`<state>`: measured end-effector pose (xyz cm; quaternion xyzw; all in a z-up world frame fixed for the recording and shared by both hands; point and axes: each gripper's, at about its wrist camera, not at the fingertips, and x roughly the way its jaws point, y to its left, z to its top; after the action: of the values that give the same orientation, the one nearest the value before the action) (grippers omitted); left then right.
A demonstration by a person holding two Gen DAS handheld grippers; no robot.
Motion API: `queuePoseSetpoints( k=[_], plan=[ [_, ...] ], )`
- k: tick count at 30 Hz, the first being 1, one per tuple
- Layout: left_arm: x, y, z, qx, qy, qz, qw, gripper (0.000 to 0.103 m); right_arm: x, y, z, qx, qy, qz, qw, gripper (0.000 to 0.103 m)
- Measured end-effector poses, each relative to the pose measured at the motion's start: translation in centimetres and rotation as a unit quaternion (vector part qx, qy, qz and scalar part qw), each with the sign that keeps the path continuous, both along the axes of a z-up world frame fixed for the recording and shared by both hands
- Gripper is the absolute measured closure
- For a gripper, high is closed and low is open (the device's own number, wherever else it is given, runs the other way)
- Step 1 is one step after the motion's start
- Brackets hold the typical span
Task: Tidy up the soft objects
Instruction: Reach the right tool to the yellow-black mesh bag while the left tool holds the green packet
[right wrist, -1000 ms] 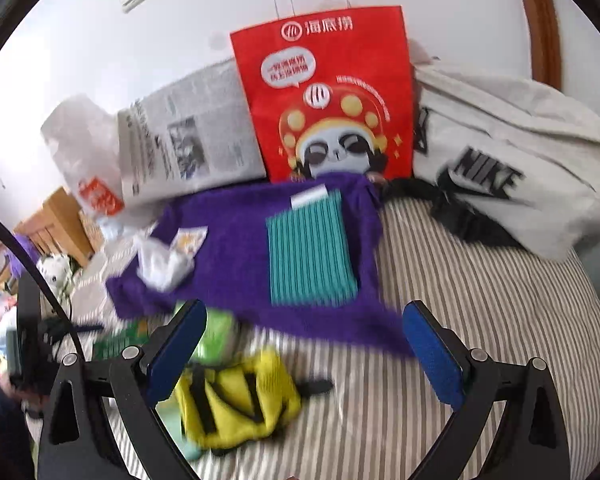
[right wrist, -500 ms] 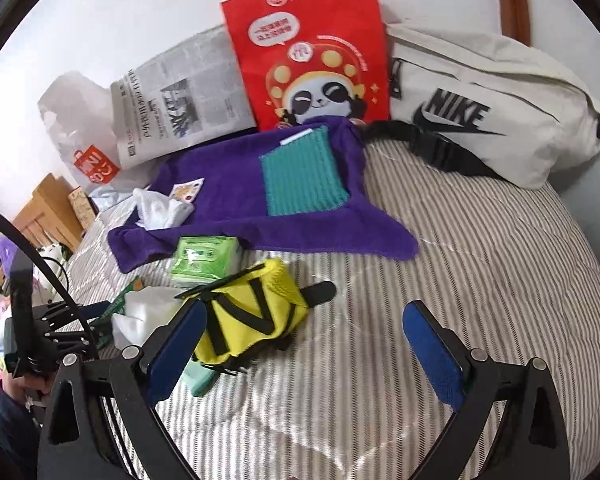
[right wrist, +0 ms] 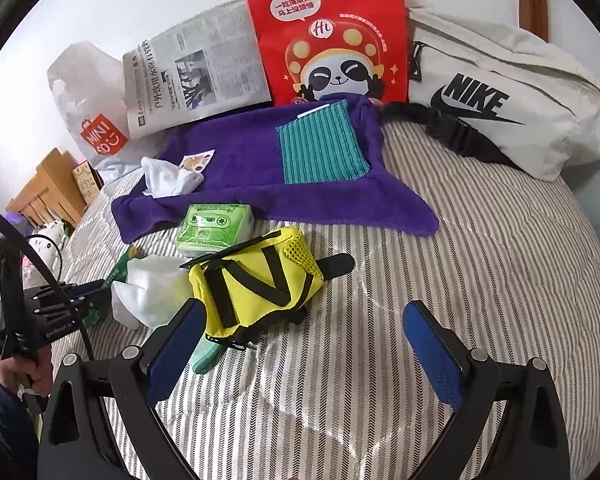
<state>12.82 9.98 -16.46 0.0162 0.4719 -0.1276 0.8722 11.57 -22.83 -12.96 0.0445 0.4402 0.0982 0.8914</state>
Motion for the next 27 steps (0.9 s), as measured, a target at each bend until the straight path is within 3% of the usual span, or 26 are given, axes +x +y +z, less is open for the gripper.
queuePoseSetpoints(
  k=[4,8,16,22,27],
  plan=[
    [-0.2,0.2,-0.3,-0.017,-0.016,0.028,0.9993,0.081,0.5,0.4,-0.4,-0.003,0.006,0.004,1.000,0.005],
    [-0.8,-0.1,-0.6,-0.010,-0.042,0.034,0.9985,0.080,1.4,1.2,-1.1,-0.015,0.013,0.013,1.000,0.005],
    [-0.7,-0.3,-0.6,-0.008,-0.043,0.034,0.9984,0.079,3.0,3.5,-2.7,-0.005,0.027,0.060,0.998,0.005],
    [-0.7,-0.4,-0.6,-0.005,-0.043,0.033,0.9985,0.079,4.8,3.9,-2.9,0.005,0.023,0.057,0.998,0.007],
    [-0.6,-0.1,-0.6,-0.017,-0.042,0.034,0.9984,0.078,5.6,5.2,-3.5,-0.053,0.018,0.082,0.995,0.010]
  ],
)
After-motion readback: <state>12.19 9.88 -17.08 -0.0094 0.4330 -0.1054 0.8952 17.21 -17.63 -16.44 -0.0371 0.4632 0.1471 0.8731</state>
